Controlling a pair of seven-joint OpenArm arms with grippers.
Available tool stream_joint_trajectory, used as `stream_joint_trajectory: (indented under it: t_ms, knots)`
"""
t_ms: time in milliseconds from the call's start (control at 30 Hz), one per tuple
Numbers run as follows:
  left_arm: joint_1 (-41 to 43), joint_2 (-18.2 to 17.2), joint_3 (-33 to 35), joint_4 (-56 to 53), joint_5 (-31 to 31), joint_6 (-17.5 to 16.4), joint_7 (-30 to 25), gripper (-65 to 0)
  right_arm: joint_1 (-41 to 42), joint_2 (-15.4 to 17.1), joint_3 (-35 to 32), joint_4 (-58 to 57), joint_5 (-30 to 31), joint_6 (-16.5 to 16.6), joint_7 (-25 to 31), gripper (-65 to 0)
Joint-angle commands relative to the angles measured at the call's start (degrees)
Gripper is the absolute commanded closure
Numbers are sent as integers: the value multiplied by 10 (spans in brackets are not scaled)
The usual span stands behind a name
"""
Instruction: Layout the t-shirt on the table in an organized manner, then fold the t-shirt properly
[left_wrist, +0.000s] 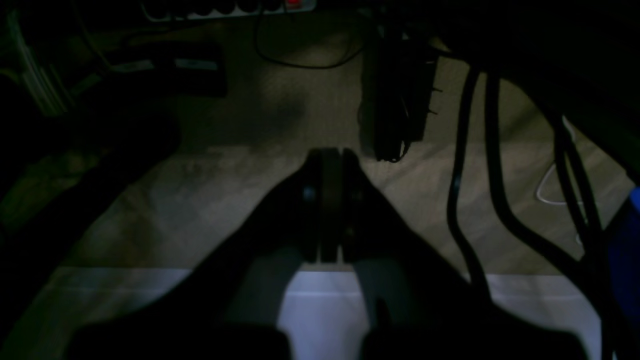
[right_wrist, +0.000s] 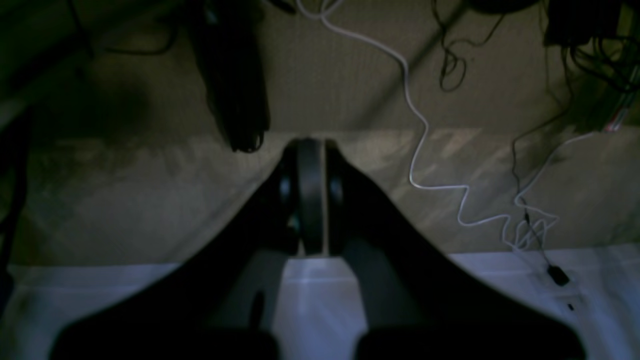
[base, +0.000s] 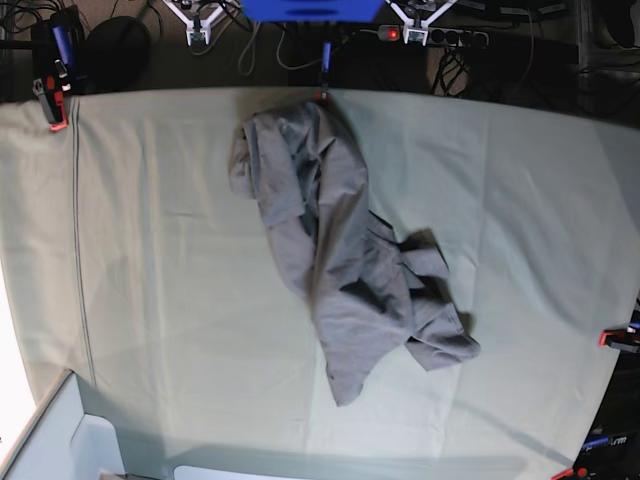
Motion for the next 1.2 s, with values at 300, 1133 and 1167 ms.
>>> stream_joint_trajectory:
  t_ms: [300, 1133, 1167]
  knots:
    - [5, -1, 1, 2, 1, 4, 1, 0, -3, 2, -2, 1, 2, 14, 0, 0]
    - [139, -8, -2, 183, 0, 3, 1, 0, -121, 22, -1, 150, 2, 14, 3, 0]
    - [159, -13, -2, 217, 0, 3, 1, 0, -136, 22, -1, 172, 2, 14, 1, 0]
